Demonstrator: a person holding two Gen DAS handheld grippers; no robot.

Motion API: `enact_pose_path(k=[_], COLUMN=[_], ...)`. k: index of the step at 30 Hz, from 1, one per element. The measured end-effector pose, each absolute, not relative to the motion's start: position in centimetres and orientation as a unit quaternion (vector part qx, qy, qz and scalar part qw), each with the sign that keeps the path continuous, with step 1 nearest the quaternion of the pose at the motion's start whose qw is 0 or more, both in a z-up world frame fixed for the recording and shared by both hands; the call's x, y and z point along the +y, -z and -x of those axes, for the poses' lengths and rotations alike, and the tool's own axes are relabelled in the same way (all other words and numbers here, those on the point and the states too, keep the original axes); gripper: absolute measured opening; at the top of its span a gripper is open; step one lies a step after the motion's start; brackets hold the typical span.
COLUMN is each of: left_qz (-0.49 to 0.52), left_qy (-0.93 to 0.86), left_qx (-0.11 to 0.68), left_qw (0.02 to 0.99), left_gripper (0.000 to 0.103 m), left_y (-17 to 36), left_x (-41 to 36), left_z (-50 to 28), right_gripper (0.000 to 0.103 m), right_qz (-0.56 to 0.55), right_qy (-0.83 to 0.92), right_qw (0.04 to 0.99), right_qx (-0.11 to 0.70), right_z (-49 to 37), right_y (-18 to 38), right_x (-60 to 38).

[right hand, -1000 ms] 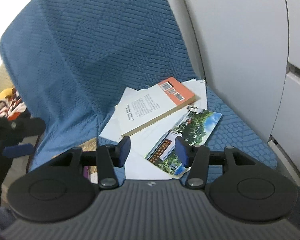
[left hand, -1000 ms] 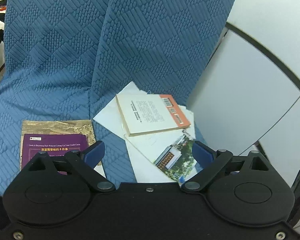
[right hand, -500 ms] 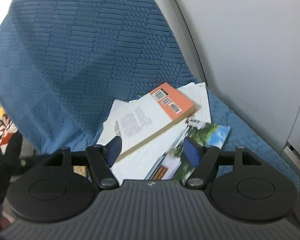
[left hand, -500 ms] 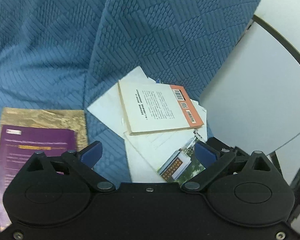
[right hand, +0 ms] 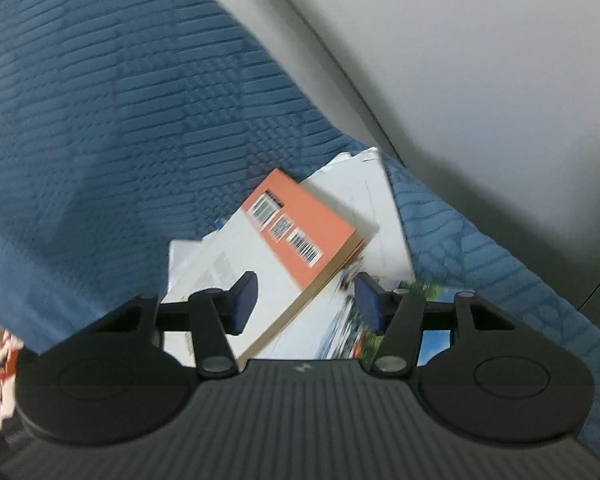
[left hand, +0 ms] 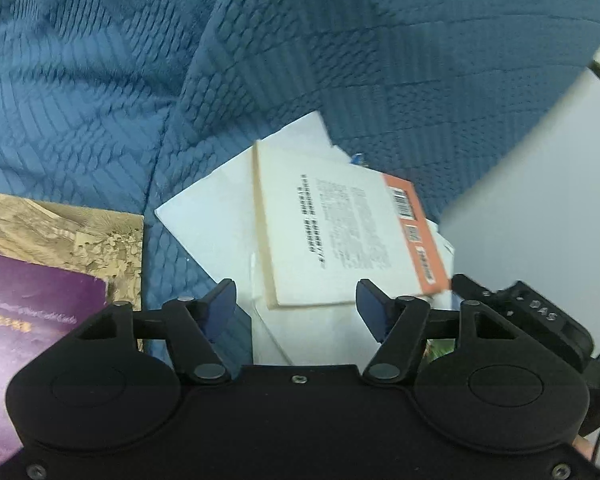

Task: Organize objects
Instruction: 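Close both tools on the cream paperback's edge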

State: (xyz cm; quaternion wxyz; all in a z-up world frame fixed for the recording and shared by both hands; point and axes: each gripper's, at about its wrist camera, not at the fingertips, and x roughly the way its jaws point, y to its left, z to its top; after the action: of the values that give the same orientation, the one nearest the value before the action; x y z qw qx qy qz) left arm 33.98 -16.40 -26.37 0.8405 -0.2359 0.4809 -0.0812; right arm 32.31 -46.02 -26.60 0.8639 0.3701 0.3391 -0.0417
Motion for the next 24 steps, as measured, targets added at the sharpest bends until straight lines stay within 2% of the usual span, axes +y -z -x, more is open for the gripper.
enact_pose_path(k=[7, 13, 18, 24], left_qz=[0.290, 0.326, 0.364, 0.428], left_qy=[0.072, 0.070, 0.073, 0.083], left_qx=[0.500, 0.494, 0.494, 0.482], left_qw=[0.812, 0.803, 0.786, 0.760], left_gripper=[0.053, 0.060, 0.060, 0.063], left_y=[29.5, 29.8, 29.8, 29.8], left_x=[-16.2, -16.2, -15.5, -14.2], left_z=[-35.6, -36.5, -37.1, -37.1], right_gripper=[0.057, 0.058, 0.059, 0.059], right_qz=[-0.419, -0.418, -0.520, -0.574], right_qy=[0.047, 0.041, 0.023, -0.039], right_qw=[0.835, 0.838, 0.790, 0.762], right_qx=[0.353, 0.350, 0.324, 0.297], right_z=[-35.1, -35.9, -35.7, -35.4], right_y=[28.5, 28.6, 30.2, 30.5], right_x=[-47.4, -47.0, -49.2, -49.1])
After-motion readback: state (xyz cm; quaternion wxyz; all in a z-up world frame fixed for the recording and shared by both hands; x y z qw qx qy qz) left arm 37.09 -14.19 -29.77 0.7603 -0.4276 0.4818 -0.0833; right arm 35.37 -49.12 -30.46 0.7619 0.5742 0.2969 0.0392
